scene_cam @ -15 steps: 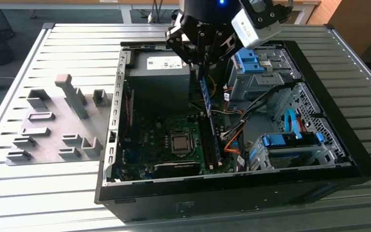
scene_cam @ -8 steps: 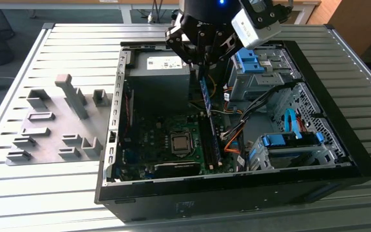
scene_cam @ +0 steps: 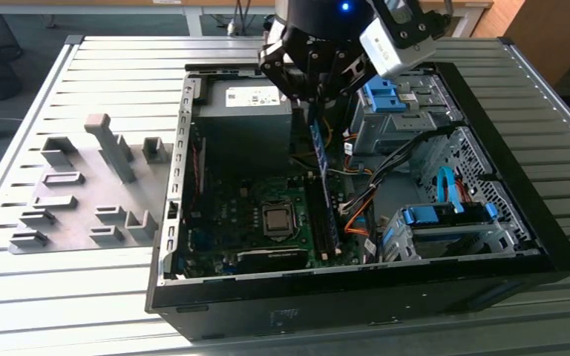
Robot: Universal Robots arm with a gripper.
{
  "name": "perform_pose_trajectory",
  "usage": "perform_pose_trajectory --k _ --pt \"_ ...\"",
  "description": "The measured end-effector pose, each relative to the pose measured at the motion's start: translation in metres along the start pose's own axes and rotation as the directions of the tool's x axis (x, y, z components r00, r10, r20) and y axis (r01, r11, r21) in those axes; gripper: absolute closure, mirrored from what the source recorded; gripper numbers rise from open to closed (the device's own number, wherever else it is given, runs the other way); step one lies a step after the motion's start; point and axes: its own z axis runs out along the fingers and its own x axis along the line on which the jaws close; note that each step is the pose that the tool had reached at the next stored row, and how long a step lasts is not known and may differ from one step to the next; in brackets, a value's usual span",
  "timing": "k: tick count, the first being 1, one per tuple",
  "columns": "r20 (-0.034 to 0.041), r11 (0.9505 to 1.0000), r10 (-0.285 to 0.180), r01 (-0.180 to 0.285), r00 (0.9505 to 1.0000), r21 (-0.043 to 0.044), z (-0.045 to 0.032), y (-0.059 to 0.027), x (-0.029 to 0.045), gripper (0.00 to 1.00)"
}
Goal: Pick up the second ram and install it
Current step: 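Insert the second ram into the second slot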
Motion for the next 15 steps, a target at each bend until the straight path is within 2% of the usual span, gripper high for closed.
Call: perform_pose_trajectory --k 15 --pt "-0.0001 1.0000 0.003 -0.003 1.0000 0.0000 0.0272 -0.0013 -0.0024 0.86"
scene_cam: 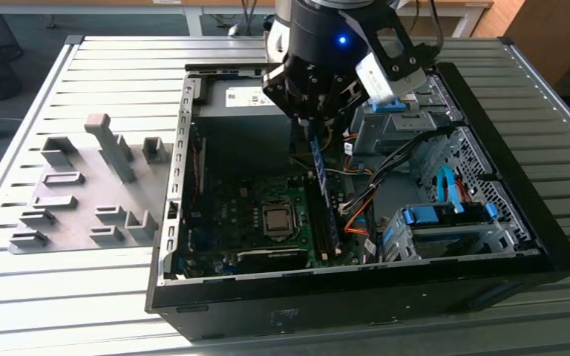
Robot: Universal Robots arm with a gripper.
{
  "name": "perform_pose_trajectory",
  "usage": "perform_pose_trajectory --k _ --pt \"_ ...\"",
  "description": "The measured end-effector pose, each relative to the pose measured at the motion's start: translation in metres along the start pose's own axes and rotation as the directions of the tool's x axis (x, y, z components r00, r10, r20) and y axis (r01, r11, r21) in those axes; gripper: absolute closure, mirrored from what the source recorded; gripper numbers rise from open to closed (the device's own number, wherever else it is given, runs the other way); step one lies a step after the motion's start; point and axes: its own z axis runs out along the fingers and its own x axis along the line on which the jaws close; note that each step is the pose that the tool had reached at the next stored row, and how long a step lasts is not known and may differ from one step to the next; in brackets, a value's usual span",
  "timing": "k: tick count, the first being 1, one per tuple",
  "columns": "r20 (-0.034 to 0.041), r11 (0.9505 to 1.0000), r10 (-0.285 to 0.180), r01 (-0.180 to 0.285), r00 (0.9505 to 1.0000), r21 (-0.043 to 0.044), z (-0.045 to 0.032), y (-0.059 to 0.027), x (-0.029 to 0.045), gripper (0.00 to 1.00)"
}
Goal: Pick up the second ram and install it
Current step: 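Insert the second ram into the second slot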
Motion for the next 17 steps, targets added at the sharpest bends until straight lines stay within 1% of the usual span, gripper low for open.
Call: perform_pose_trajectory --k 4,7,11,17 --pt "-0.0003 1.0000 0.004 -0.004 1.0000 0.0000 0.0073 -0.0001 -0.0002 0.86" --pt "-0.0029 1.0000 0.004 -0.004 1.0000 -0.0001 0.0127 -0.0002 -0.0017 0.86" --pt "-0.0037 1.0000 0.003 -0.003 1.0000 -0.0001 0.0200 -0.0004 -0.0043 0.86" --pt "-0.0038 1.0000 0.003 -0.003 1.0000 -0.0001 0.0209 -0.0004 -0.0043 0.86"
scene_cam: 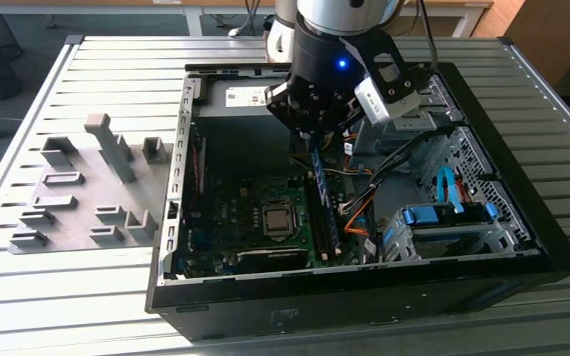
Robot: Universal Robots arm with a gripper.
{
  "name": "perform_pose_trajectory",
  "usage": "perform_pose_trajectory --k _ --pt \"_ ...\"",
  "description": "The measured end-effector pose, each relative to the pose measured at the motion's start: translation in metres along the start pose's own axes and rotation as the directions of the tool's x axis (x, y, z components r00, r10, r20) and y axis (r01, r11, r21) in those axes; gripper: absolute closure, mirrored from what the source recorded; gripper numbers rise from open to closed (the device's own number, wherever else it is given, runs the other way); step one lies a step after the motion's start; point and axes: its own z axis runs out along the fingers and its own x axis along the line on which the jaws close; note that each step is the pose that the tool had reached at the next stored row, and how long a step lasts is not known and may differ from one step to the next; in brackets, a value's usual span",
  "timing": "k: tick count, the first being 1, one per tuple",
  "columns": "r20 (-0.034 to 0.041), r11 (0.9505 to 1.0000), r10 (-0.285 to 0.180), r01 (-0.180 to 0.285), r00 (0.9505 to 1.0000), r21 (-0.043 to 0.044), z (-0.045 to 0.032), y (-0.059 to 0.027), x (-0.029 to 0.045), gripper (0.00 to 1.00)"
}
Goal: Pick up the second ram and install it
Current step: 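Insert the second ram into the second slot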
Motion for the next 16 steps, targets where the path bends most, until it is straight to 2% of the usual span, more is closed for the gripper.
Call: perform_pose_trajectory --k 10,16 --pt "-0.0012 1.0000 0.000 0.000 1.0000 0.0000 0.0001 0.0000 -0.0001 0.86" --pt "-0.0042 1.0000 0.000 0.000 1.0000 -0.0002 0.0079 -0.0002 -0.0052 0.86"
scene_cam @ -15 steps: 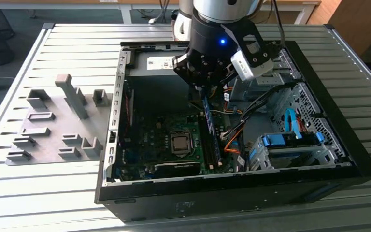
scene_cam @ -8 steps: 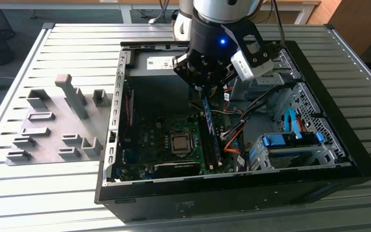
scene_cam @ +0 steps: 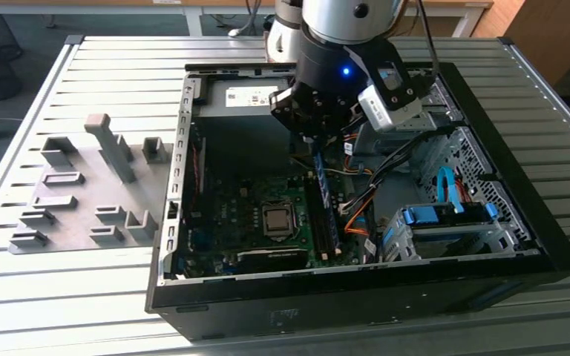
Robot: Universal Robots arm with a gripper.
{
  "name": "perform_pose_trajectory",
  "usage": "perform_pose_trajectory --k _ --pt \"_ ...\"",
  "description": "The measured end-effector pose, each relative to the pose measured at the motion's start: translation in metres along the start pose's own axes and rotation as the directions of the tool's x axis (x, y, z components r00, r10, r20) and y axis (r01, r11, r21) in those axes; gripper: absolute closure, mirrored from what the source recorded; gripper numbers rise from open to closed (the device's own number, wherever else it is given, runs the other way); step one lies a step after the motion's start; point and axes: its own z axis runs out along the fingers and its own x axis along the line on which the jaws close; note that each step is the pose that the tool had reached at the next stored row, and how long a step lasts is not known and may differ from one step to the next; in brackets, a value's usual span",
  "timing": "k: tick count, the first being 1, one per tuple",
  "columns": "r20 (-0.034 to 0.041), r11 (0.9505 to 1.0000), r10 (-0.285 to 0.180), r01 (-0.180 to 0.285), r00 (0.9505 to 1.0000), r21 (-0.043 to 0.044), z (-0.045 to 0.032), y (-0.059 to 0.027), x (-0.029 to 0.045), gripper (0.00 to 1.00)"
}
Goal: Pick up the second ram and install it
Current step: 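Insert the second ram into the second slot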
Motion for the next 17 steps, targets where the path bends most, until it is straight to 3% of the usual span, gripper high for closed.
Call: perform_pose_trajectory --k 17 --pt "-0.0018 1.0000 -0.006 0.006 1.0000 0.0001 0.0272 -0.0052 -0.0005 0.86"
